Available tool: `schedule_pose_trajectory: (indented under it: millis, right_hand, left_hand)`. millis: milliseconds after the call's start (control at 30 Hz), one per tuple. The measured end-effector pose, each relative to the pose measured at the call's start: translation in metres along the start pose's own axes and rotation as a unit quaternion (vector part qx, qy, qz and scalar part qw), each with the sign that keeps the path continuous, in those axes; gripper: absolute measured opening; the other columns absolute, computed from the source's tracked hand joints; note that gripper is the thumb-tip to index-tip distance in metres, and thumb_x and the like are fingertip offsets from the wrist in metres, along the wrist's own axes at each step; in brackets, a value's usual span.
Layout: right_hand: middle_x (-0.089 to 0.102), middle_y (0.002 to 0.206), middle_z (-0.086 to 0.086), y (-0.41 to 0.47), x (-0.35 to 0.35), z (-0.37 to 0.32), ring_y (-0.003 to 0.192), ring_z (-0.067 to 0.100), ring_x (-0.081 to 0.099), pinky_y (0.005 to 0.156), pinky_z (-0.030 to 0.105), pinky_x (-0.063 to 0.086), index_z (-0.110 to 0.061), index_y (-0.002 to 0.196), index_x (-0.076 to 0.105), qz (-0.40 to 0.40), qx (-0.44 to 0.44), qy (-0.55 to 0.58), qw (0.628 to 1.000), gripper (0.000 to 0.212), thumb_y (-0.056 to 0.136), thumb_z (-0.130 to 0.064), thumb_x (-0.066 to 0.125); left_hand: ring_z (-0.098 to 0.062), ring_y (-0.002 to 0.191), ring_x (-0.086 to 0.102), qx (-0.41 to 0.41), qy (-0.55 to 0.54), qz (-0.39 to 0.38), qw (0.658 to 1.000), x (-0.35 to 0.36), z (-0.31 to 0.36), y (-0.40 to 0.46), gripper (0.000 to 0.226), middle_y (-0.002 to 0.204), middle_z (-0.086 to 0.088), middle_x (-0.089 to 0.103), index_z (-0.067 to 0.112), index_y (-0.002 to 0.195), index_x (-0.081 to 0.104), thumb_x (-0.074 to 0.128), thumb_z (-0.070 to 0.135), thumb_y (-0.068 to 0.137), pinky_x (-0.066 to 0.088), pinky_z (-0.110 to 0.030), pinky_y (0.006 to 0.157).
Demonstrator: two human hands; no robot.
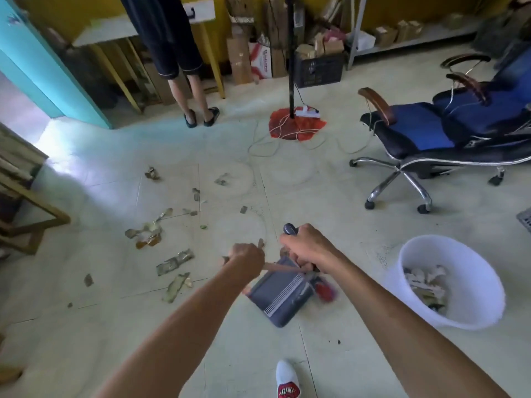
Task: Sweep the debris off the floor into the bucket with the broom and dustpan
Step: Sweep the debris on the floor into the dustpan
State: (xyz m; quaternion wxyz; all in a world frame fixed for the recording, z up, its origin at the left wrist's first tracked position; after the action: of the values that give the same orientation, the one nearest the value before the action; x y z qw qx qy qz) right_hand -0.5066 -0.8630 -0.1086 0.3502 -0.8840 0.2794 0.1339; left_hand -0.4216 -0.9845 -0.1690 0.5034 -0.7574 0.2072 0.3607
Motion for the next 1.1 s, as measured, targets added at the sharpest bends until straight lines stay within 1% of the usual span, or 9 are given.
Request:
schedule_pose_trajectory:
  millis: [100, 200, 267, 300, 367, 433, 733, 933, 1100]
  right_hand:
    - [0.052, 0.042, -0.007, 0.015, -0.018, 0.005, 0.03, 0.009, 0.041, 0.037, 0.019, 0.033, -0.012, 0.068, 0.059, -0.044, -0.002, 0.016, 0.999, 0.024, 0.083, -0.029, 0.056]
    - [0.057, 0.048, -0.004, 0.023, -0.034, 0.008, 0.028, 0.006, 0.04, 0.033, 0.017, 0.031, -0.012, 0.068, 0.057, -0.069, -0.004, 0.015, 0.997, 0.025, 0.083, -0.031, 0.059]
    - [0.045, 0.042, -0.01, 0.025, -0.046, 0.006, 0.029, 0.007, 0.031, 0.032, 0.015, 0.026, -0.016, 0.066, 0.049, -0.091, 0.007, 0.046, 0.995, 0.025, 0.087, -0.026, 0.06]
    - [0.04, 0.041, -0.011, 0.026, -0.052, 0.003, 0.031, 0.007, 0.028, 0.032, 0.015, 0.024, -0.018, 0.066, 0.046, -0.101, 0.013, 0.052, 0.993, 0.026, 0.088, -0.025, 0.06]
    - [0.035, 0.042, -0.011, 0.029, -0.064, -0.005, 0.034, 0.008, 0.024, 0.033, 0.015, 0.022, -0.019, 0.066, 0.045, -0.116, 0.023, 0.04, 0.992, 0.029, 0.09, -0.026, 0.06]
    - [0.034, 0.043, -0.011, 0.03, -0.071, -0.013, 0.035, 0.008, 0.023, 0.032, 0.015, 0.022, -0.019, 0.067, 0.044, -0.133, 0.034, 0.027, 0.99, 0.03, 0.09, -0.028, 0.062]
    - [0.037, 0.044, -0.009, 0.049, -0.057, -0.039, 0.035, 0.009, 0.024, 0.034, 0.015, 0.022, -0.017, 0.07, 0.046, -0.18, 0.079, -0.024, 0.98, 0.032, 0.089, -0.033, 0.066]
    - [0.038, 0.045, -0.007, 0.085, -0.043, -0.078, 0.037, 0.01, 0.025, 0.035, 0.016, 0.022, -0.018, 0.069, 0.044, -0.141, 0.107, -0.043, 0.983, 0.032, 0.086, -0.034, 0.066]
    - [0.035, 0.046, -0.005, 0.127, -0.031, -0.124, 0.038, 0.011, 0.022, 0.036, 0.016, 0.019, -0.018, 0.068, 0.043, -0.108, 0.118, -0.046, 0.986, 0.03, 0.086, -0.029, 0.064]
  left_hand:
    - [-0.02, 0.102, 0.064, -0.031, 0.024, -0.026, 0.999, 0.0, -0.035, 0.04, 0.033, 0.105, -0.002, 0.064, 0.016, 0.129, 0.061, 0.051, 0.024, 0.098, 0.053, -0.032, 0.083]
    - [-0.034, 0.142, 0.027, -0.001, 0.074, -0.059, 0.996, 0.029, -0.055, 0.067, 0.05, 0.152, -0.015, 0.036, 0.018, 0.135, 0.058, 0.051, 0.046, 0.094, 0.025, -0.05, 0.114]
    - [-0.036, 0.144, 0.021, 0.028, 0.076, -0.053, 0.995, 0.044, -0.059, 0.075, 0.057, 0.156, -0.016, 0.027, 0.016, 0.135, 0.059, 0.051, 0.052, 0.091, 0.018, -0.052, 0.117]
    - [-0.034, 0.136, 0.036, 0.039, 0.054, -0.049, 0.997, 0.048, -0.063, 0.078, 0.055, 0.15, -0.017, 0.037, 0.013, 0.132, 0.061, 0.052, 0.048, 0.091, 0.029, -0.047, 0.114]
    - [-0.018, 0.09, 0.064, 0.043, -0.017, -0.072, 0.996, 0.05, -0.071, 0.082, 0.042, 0.116, -0.009, 0.063, 0.01, 0.127, 0.062, 0.05, 0.036, 0.096, 0.054, -0.024, 0.078]
    - [-0.011, 0.065, 0.063, 0.048, -0.02, -0.093, 0.994, 0.049, -0.082, 0.089, 0.032, 0.093, 0.0, 0.067, 0.013, 0.122, 0.063, 0.047, 0.029, 0.1, 0.054, -0.018, 0.057]
    - [-0.017, 0.093, 0.063, -0.005, 0.098, -0.093, 0.991, 0.023, -0.205, 0.108, 0.031, 0.101, 0.001, 0.061, 0.02, 0.123, 0.06, 0.042, 0.03, 0.1, 0.055, -0.032, 0.086]
    - [-0.008, 0.067, 0.059, -0.096, 0.097, -0.061, 0.989, -0.019, -0.303, 0.106, 0.017, 0.077, 0.01, 0.058, 0.03, 0.103, 0.065, 0.055, 0.03, 0.09, 0.048, -0.026, 0.062]
    - [-0.012, 0.083, 0.067, -0.091, 0.015, -0.055, 0.994, -0.041, -0.378, 0.112, 0.031, 0.091, 0.01, 0.065, 0.028, 0.113, 0.066, 0.051, 0.047, 0.094, 0.057, -0.032, 0.08]
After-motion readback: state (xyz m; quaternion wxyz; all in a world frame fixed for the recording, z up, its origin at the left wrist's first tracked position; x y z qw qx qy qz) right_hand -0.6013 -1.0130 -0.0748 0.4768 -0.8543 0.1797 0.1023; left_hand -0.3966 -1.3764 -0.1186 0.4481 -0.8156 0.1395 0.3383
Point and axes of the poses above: each hand's wrist, its own y-axis towards the middle knuckle, its own x-axis out of the palm, z = x × y, the point moved 3 cm from there along y, towards the middle knuckle
